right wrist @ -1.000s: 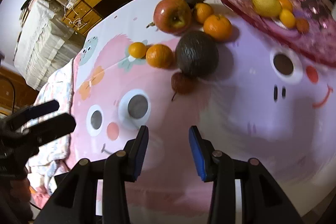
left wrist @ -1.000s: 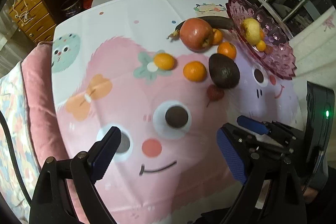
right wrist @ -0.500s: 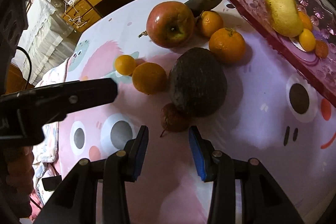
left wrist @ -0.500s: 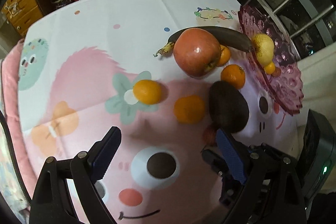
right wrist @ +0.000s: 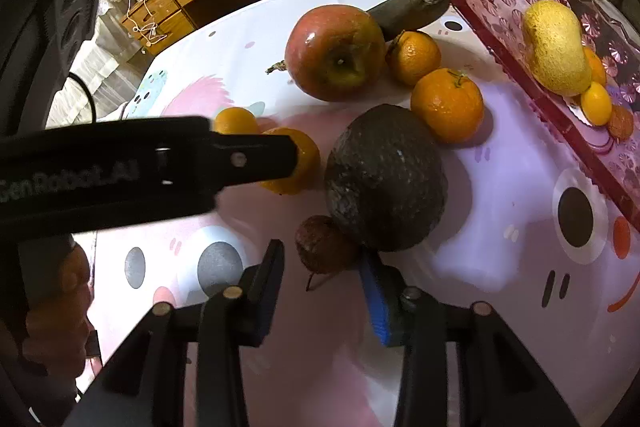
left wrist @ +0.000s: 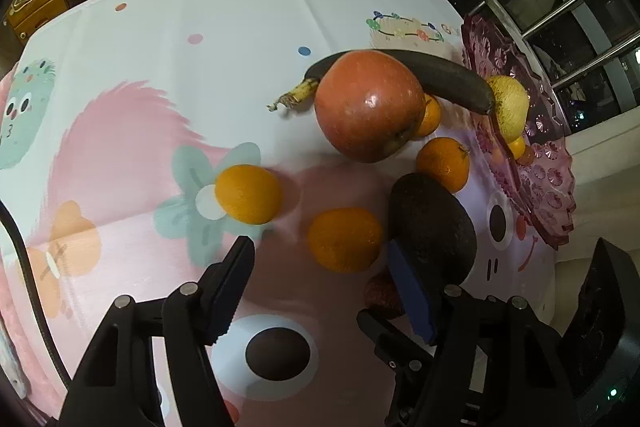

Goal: Organize fruits
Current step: 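Grasp a mandarin with the left tool while the right tool grasps a lychee, then carry the mandarin with the left tool while the right tool carries the lychee over the pink bowl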

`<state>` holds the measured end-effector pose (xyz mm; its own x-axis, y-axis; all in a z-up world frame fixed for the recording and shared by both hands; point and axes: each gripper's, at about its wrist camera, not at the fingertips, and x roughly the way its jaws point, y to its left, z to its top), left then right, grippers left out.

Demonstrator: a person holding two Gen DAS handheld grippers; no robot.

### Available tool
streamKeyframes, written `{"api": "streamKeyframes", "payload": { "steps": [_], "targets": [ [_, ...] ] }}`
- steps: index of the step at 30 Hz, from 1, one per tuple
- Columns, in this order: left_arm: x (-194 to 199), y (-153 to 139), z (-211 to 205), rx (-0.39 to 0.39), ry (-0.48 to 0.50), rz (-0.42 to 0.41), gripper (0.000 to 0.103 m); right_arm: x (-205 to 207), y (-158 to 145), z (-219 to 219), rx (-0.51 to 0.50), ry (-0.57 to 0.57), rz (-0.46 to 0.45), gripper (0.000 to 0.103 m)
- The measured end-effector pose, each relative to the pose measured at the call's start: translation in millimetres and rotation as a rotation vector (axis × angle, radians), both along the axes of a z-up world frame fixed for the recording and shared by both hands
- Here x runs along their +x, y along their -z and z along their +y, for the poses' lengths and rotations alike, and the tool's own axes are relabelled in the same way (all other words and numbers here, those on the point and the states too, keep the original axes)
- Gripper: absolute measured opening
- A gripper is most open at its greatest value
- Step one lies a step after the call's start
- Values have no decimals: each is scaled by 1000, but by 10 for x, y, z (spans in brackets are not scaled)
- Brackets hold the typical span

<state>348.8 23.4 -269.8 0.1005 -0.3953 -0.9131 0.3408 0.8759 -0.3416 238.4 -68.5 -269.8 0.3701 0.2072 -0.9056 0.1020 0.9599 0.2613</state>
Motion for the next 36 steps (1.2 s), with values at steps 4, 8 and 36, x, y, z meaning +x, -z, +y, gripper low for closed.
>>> {"api": "streamKeyframes", "payload": {
  "steps": [4, 8, 36],
  "targets": [
    [3, 43, -65, 3, 12, 8, 59, 9, 3, 10, -20, -3, 1, 32],
    [9, 71, -115, -15, 19, 11, 54, 36, 8, 18, -19, -8, 8, 31],
    [-589, -367, 186, -34, -53, -45, 39, -666, -422, -30, -11, 34, 14, 30]
  ]
}}
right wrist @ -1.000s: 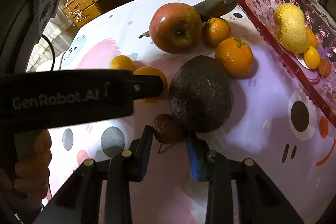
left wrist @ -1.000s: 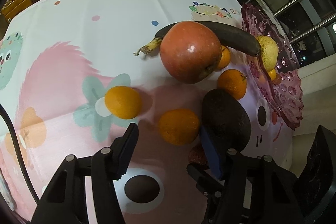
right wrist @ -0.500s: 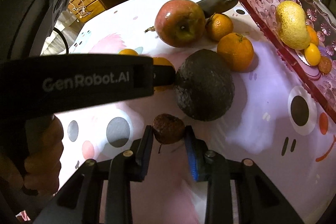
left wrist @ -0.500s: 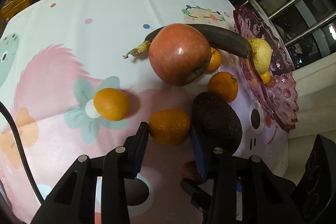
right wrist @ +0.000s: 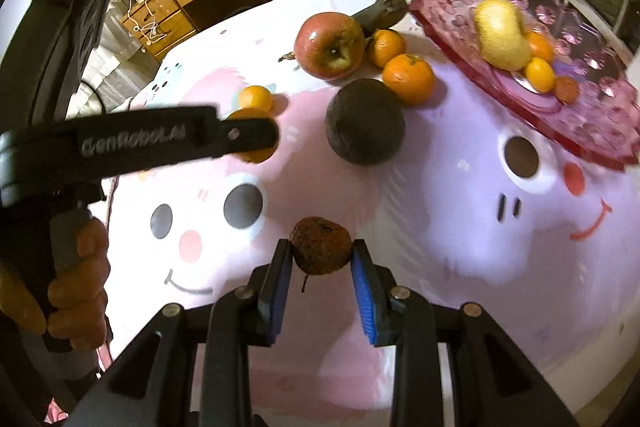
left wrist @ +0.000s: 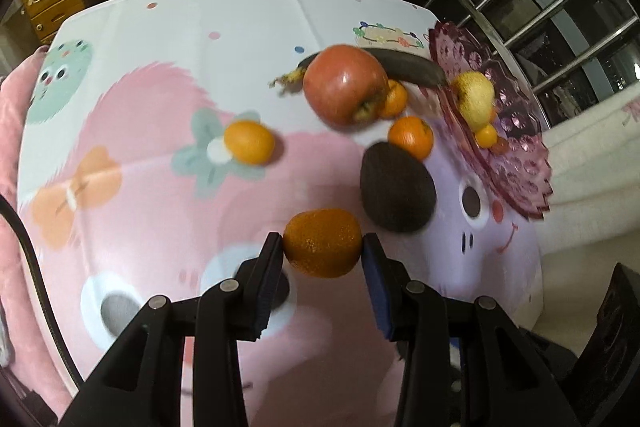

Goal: Organize fruits
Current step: 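Carry the mandarin with the left tool while the right tool carries the lychee over the pink bowl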

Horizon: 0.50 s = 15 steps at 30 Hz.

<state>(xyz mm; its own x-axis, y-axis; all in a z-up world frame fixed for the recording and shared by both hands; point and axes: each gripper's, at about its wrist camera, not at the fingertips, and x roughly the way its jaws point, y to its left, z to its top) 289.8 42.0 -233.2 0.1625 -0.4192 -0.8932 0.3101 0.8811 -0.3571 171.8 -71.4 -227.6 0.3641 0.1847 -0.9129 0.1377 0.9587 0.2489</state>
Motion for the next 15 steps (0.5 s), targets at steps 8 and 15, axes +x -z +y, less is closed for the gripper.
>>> {"api": "streamKeyframes", "payload": {
  "steps": [8, 15],
  "targets": [
    [-588, -179, 245, 12, 2, -11, 39, -412, -157, 78, -5, 15, -14, 30],
    [-970, -272, 317, 14, 25, 5, 39, -720, -292, 99, 10, 25, -13, 30]
  ]
}}
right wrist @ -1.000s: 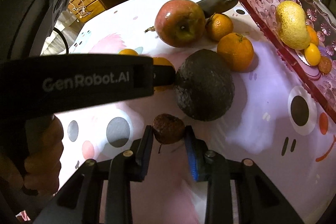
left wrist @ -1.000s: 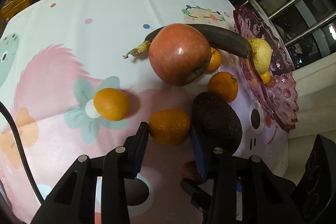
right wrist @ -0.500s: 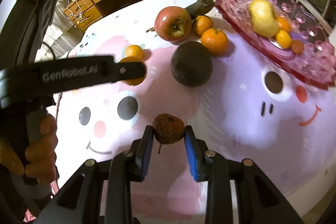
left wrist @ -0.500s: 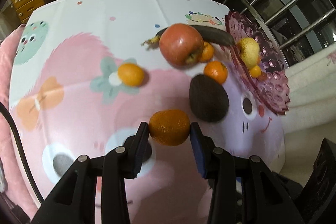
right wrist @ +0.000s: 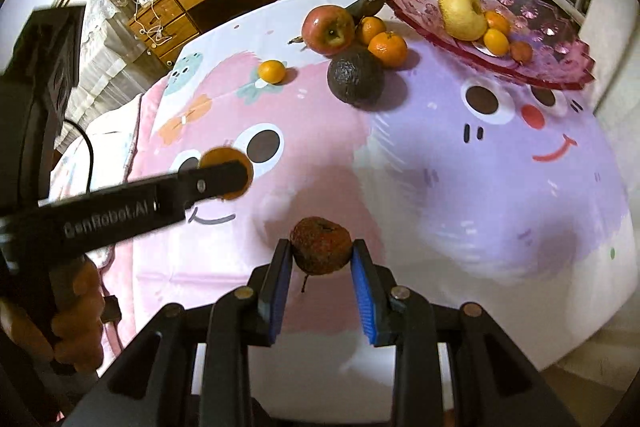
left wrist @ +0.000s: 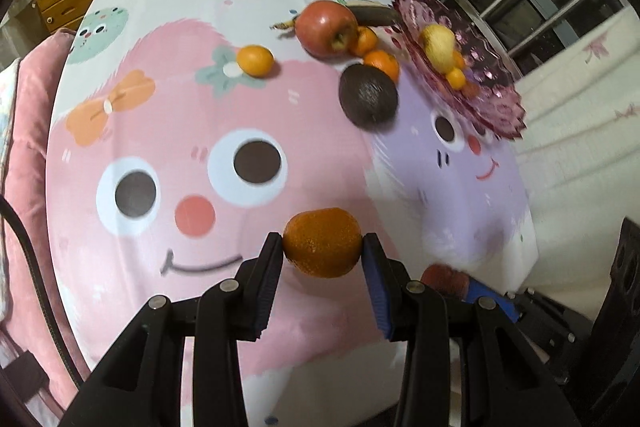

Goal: Organize fruits
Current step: 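Carry the mandarin with the left tool while the right tool carries the lychee over the pink bowl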

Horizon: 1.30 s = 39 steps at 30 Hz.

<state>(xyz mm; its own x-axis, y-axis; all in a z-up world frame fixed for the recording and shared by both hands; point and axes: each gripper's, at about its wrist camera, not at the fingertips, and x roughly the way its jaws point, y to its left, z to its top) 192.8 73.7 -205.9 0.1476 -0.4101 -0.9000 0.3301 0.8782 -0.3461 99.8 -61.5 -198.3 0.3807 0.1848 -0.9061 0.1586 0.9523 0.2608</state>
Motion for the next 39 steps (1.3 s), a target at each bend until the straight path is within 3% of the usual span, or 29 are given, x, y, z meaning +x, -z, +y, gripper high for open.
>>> {"api": "streamKeyframes", "payload": {
  "steps": [9, 16, 22, 39],
  "targets": [
    [-253, -169, -159, -16, 91, -12, 39, -150, -131, -201, -25, 50, 0, 30],
    [-201, -307, -391, 4, 108, -49, 39, -106, -188, -451, -18, 54, -15, 30],
    [-81, -484, -654, 21, 55, -100, 39, 92, -332, -832, -6, 6, -46, 30],
    [175, -658, -1723, -25, -142, -120, 39, 589, -632, -1825, -65, -278, -129, 30]
  ]
}}
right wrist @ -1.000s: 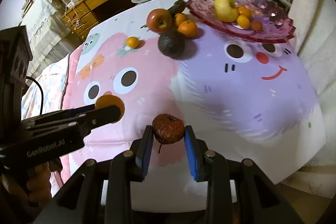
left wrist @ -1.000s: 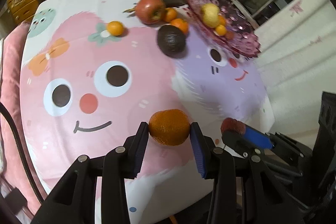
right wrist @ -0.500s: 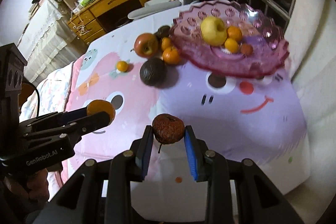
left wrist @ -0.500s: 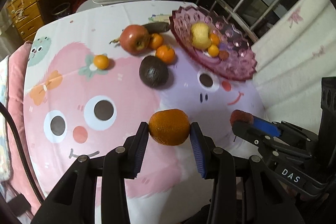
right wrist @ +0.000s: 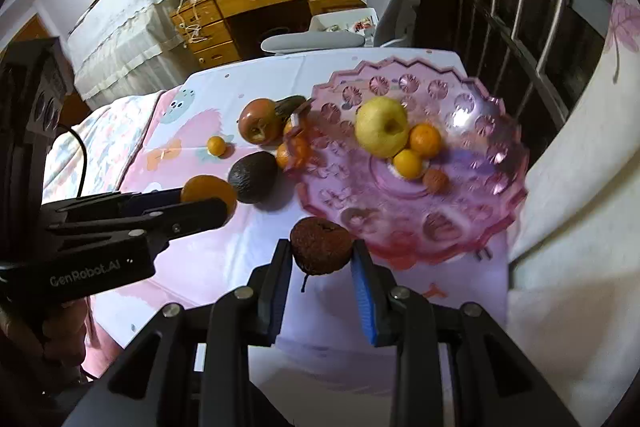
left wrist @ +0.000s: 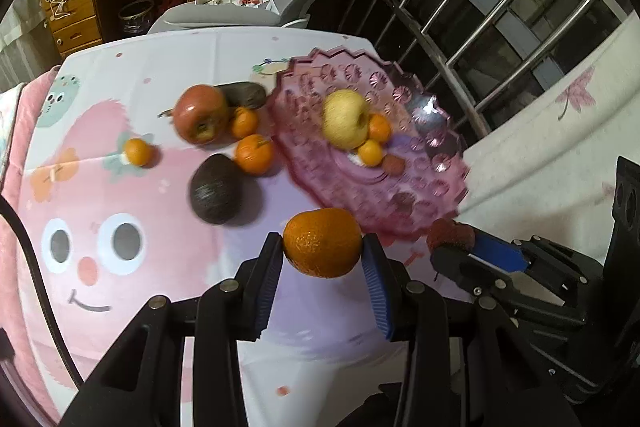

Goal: Organize fruits
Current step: 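Carry the mandarin with the left tool while the right tool carries the lychee over the pink bowl, then open the left tool to drop the mandarin while the right tool drops the lychee into the bowl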

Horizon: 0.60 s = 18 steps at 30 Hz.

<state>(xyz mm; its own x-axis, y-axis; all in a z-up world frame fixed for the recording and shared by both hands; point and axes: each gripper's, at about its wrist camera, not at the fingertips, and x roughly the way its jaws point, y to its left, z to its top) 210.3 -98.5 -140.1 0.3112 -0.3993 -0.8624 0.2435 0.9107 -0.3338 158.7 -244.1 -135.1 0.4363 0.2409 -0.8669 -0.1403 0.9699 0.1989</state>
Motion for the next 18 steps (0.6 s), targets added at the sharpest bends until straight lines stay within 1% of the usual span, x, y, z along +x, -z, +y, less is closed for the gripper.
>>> {"api": "streamKeyframes", "payload": {
  "steps": [4, 11, 18],
  "targets": [
    [75, -1, -263, -23, -19, -9, 39, 82, 6, -240, -6, -35, -18, 30],
    [242, 67, -629, -29, -29, -6, 39, 240, 78, -565, -15, -41, -5, 31],
    [334, 156, -790, -34, -37, 11, 39, 379, 255, -769, 10, -20, 64, 31]
  ]
}}
